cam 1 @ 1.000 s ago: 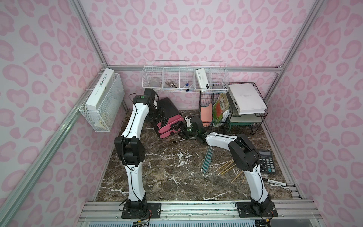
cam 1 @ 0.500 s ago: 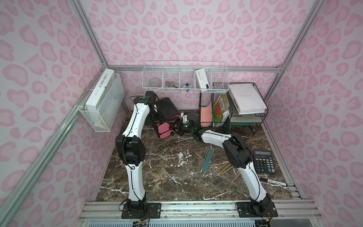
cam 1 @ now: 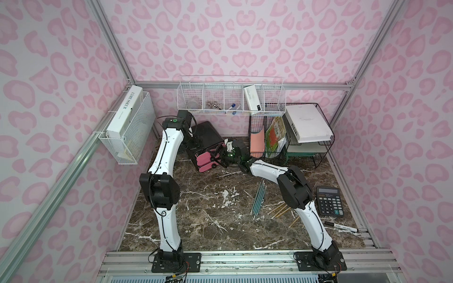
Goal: Please place the pencils in the drawer according to their color
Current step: Close the drawer in the storage box.
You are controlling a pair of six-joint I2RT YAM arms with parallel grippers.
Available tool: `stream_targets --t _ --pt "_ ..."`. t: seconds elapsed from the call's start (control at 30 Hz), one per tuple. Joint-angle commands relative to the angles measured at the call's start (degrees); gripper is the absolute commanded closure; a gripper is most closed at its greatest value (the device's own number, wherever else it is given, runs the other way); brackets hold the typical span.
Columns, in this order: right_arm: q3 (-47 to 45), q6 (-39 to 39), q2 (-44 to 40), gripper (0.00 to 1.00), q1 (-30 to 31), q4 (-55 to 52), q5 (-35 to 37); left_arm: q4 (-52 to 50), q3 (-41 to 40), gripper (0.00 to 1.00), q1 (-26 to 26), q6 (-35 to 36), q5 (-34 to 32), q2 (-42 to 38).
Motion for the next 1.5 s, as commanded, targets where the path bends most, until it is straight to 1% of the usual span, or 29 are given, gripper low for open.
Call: stream_targets --t 0.0,0.2,0.5,0.67,0.9,1.23,1.47 --pt "-1.24 -1.22 -1.67 0.01 0.00 4.09 -1.15 2.03 0.25 0.09 0.03 -0.09 0.88 -1.44" --pt "-3.85 -0.93 -4.43 0.01 -0.31 8.40 -2.10 3.64 0.18 0.08 0.01 0.93 0.58 -1.72" --pt "-17.32 1.06 -10.42 0.01 -2.86 13.03 0.31 5.03 0.64 0.08 0.71 -1.21 -2.15 0.09" --pt "-20.61 1.25 -10.34 0.02 -3.90 13.39 1.38 4.40 2.29 0.07 2.09 -2.11 -2.44 1.92" --pt "-17.25 1.07 -7.36 0.02 -4.07 11.03 1.74 4.33 4.20 0.08 3.94 -2.98 -1.99 4.57" --pt "-7.35 1.00 -1.38 0.03 -4.07 4.39 2.61 3.10 4.10 0.08 3.97 -3.19 -1.48 7.00" --pt "-2.57 1.65 1.21 0.03 -3.67 1.87 2.71 2.10 4.12 0.08 4.03 -3.65 -0.02 7.81"
